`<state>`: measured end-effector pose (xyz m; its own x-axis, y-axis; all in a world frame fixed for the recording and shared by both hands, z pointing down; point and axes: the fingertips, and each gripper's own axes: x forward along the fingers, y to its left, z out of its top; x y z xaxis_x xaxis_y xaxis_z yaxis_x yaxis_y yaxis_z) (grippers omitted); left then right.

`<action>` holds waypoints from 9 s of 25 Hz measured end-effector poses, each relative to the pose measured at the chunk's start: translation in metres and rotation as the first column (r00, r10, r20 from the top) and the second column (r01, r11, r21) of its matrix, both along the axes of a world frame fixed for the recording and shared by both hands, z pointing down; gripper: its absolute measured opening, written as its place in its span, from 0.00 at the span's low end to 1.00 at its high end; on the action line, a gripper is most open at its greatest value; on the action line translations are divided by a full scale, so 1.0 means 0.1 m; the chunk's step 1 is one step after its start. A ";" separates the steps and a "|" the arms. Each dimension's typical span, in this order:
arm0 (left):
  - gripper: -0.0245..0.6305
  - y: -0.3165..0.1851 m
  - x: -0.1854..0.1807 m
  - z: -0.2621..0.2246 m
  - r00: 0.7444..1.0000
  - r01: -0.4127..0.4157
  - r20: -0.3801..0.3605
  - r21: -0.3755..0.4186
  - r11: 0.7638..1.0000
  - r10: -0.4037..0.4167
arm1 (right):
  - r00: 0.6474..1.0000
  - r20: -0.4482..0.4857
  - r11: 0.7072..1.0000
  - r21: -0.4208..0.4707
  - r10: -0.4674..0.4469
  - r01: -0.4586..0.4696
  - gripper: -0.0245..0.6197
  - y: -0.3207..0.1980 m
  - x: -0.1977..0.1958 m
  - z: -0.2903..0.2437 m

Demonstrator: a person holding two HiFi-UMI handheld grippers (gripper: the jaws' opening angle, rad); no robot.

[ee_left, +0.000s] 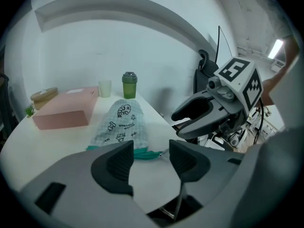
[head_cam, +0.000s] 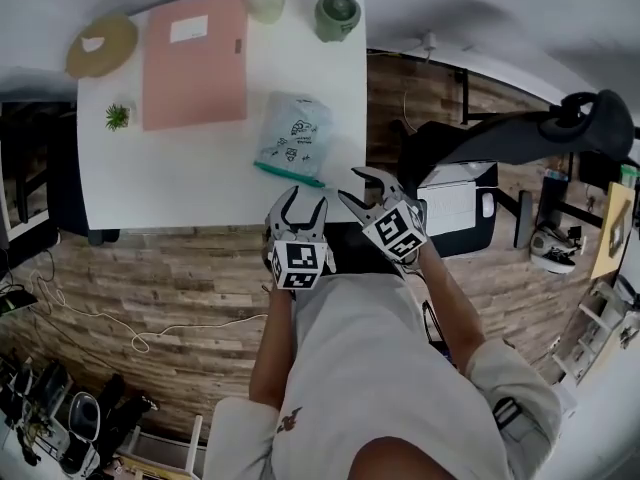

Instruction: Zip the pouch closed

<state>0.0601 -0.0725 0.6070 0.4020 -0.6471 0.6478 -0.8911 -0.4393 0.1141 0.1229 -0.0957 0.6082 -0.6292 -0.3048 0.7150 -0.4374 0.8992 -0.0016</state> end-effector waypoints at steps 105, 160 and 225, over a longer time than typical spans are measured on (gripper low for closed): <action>0.04 -0.11 -0.26 0.50 0.998 0.035 0.046 -0.095 0.995 -0.030 | 0.989 -0.110 0.995 0.003 -0.098 0.099 0.06 0.15 -0.15 0.47; 0.04 -0.19 -0.85 0.47 0.989 0.135 0.075 -0.081 0.988 -0.129 | 0.987 -0.157 1.000 0.016 -0.023 0.026 0.06 0.11 0.05 0.48; 0.57 -0.56 -1.27 -1.96 0.998 0.065 -0.054 0.525 0.849 -0.043 | 0.831 0.390 0.722 0.426 0.396 -0.544 0.54 -0.37 -0.30 -2.09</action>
<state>-0.0669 -0.1280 0.4108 0.3741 -0.9080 0.1889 -0.9148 -0.3948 -0.0858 0.0929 -0.1328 0.3996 -0.4375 -0.8747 0.2086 -0.8530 0.4772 0.2116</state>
